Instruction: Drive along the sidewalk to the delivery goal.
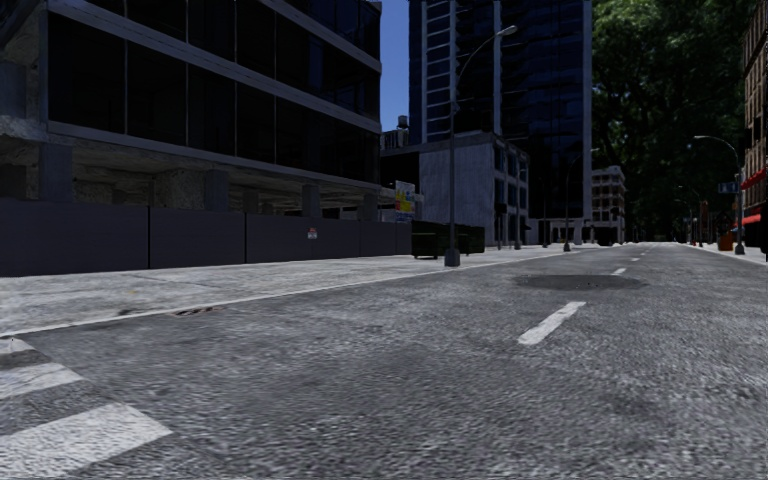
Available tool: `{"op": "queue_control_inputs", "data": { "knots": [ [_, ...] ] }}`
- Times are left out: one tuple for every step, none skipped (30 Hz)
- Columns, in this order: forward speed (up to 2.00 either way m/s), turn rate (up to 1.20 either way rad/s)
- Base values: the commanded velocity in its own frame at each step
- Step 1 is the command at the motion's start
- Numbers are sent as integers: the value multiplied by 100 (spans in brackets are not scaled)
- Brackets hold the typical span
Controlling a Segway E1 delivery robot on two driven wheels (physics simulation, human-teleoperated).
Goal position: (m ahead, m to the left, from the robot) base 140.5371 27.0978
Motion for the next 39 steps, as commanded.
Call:
{"op": "queue_control_inputs", "data": {
  "knots": [
    [97,74],
    [97,74],
    [97,74],
    [97,74],
    [97,74],
    [97,74],
    [97,74],
    [97,74],
    [97,74],
    [97,74],
    [97,74],
    [97,74],
    [97,74],
    [97,74],
    [97,74],
    [98,74],
    [99,74],
    [99,74],
    [99,74],
    [100,74],
    [100,74],
    [101,75],
    [102,75],
    [102,75],
    [102,75],
    [103,75],
    [104,75],
    [104,75],
    [104,75],
    [104,75],
    [104,75],
    [104,75],
    [105,75],
    [105,75],
    [105,75],
    [105,75],
    [108,75],
    [111,75],
    [112,75]
  ]
}}
